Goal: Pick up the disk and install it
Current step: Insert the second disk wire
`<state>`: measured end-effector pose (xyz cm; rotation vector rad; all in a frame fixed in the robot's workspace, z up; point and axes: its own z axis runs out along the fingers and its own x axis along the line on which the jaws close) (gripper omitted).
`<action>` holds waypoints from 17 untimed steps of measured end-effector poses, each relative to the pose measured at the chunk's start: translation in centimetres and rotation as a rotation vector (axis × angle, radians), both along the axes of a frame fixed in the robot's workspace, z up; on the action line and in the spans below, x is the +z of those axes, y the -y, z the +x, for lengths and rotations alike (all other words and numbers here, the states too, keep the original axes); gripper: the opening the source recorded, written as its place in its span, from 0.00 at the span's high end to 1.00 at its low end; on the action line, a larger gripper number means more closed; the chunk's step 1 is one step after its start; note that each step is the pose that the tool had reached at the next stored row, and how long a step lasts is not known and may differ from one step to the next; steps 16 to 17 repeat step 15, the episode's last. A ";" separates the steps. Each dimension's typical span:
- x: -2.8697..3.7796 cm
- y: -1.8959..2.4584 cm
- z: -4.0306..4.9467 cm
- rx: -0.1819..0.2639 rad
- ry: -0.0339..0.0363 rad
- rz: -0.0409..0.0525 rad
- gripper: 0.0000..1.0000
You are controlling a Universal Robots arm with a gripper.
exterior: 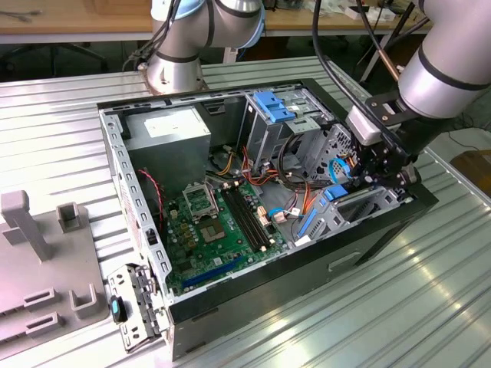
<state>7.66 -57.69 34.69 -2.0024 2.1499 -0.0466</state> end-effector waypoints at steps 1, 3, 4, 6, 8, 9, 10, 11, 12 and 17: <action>0.19 -0.02 0.00 0.000 0.0001 -0.0006 0.76; 0.31 -0.04 0.00 0.000 0.0002 -0.0033 0.76; 0.32 -0.04 0.00 0.000 0.0003 -0.0035 0.76; 0.33 -0.04 -0.01 0.000 0.0002 -0.0039 0.89; 0.33 -0.04 0.00 0.000 0.0002 -0.0042 0.89; 0.33 -0.04 0.00 0.000 0.0002 -0.0042 0.89; 0.33 -0.04 0.00 0.000 0.0003 -0.0042 0.89; 0.33 -0.04 0.00 0.000 0.0002 -0.0043 0.89; 0.33 -0.04 0.00 0.000 0.0002 -0.0045 0.89; 0.33 -0.05 0.00 0.000 0.0002 -0.0049 0.89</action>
